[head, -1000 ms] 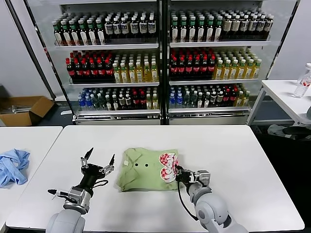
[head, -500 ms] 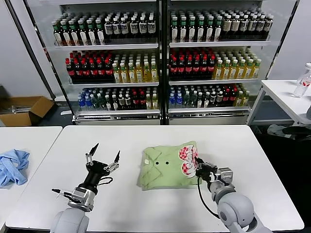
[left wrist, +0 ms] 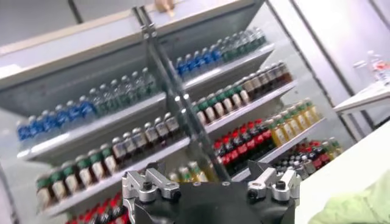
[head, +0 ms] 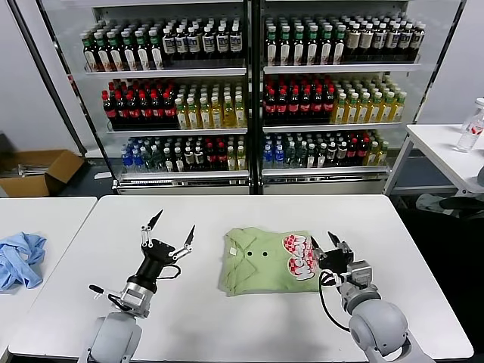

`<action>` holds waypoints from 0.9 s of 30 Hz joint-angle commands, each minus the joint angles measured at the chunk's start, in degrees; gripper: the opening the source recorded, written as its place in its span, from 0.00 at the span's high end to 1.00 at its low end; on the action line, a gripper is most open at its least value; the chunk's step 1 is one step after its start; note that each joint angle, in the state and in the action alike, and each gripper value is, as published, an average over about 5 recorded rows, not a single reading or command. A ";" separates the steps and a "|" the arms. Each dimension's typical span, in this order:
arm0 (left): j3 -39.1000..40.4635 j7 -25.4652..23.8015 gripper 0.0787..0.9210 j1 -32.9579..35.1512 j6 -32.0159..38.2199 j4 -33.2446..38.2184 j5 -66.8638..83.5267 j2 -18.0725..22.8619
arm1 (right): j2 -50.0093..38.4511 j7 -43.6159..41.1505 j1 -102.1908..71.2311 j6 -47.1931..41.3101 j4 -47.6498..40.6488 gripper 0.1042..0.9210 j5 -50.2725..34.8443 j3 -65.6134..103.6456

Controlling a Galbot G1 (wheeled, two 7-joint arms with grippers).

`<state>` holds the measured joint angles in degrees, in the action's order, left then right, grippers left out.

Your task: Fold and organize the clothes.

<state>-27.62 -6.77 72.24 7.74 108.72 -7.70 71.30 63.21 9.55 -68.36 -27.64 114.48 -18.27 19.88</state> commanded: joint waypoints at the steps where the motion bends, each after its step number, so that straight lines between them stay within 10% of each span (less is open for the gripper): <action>1: 0.58 -0.95 0.12 -3.21 -7.10 0.58 12.65 -1.04 | -0.61 -0.58 -0.39 5.76 0.37 0.40 5.85 3.50; 10: -0.05 0.32 0.12 -4.62 -19.14 3.65 21.27 -2.15 | -3.93 -0.24 1.51 6.63 -0.98 0.14 1.34 7.49; 27: 0.47 -1.22 0.12 -4.49 -15.69 1.44 19.45 -0.12 | -3.36 -0.47 2.63 10.74 -6.71 0.12 8.41 10.62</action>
<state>-27.07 -8.14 67.70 -6.78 109.89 10.15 70.53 60.01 9.50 -66.72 -21.29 111.75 -14.58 28.68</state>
